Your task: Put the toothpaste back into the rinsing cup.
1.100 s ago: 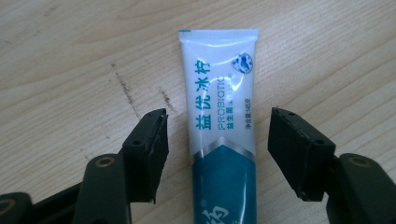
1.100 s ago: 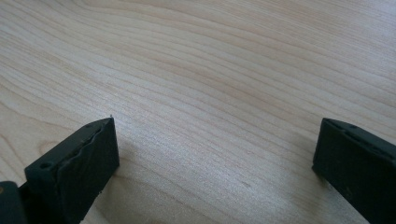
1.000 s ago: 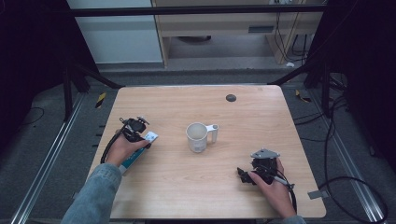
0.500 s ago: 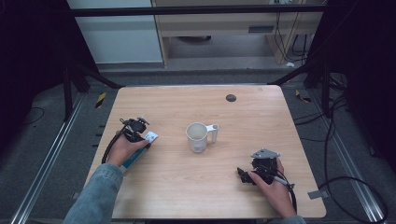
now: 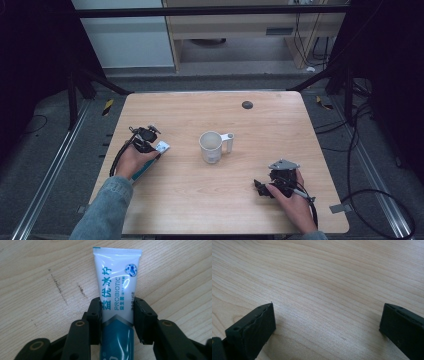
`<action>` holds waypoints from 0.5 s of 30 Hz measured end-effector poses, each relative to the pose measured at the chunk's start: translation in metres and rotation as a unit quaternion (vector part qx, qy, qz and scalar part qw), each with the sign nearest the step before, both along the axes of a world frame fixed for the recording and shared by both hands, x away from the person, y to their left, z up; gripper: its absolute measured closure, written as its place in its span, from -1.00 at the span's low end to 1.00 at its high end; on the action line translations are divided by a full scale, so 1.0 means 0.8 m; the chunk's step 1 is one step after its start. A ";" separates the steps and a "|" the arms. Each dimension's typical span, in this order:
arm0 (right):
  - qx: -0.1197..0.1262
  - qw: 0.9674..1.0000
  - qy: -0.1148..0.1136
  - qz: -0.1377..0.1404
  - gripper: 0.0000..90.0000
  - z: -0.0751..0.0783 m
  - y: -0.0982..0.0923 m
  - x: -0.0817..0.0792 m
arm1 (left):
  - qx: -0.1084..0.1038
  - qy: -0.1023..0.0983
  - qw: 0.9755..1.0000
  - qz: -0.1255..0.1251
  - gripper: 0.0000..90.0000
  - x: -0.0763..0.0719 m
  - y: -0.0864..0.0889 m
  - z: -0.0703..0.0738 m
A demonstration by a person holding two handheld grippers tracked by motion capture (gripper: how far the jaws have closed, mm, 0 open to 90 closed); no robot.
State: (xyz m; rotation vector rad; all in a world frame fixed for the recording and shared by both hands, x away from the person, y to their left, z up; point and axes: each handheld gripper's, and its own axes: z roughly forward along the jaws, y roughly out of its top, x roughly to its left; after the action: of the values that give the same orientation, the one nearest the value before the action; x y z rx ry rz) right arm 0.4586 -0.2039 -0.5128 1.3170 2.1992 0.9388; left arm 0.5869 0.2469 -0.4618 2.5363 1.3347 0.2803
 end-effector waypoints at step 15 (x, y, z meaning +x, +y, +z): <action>0.000 1.000 0.000 0.000 -0.99 0.000 0.000 0.000 | -0.011 -0.037 0.999 -0.011 0.70 -0.016 0.008 0.022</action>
State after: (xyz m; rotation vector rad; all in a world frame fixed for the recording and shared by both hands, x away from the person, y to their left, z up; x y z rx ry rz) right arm 0.4586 -0.2038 -0.5128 1.3190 2.1989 0.9391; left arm 0.5739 0.2537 -0.4442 2.4942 1.2758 0.3493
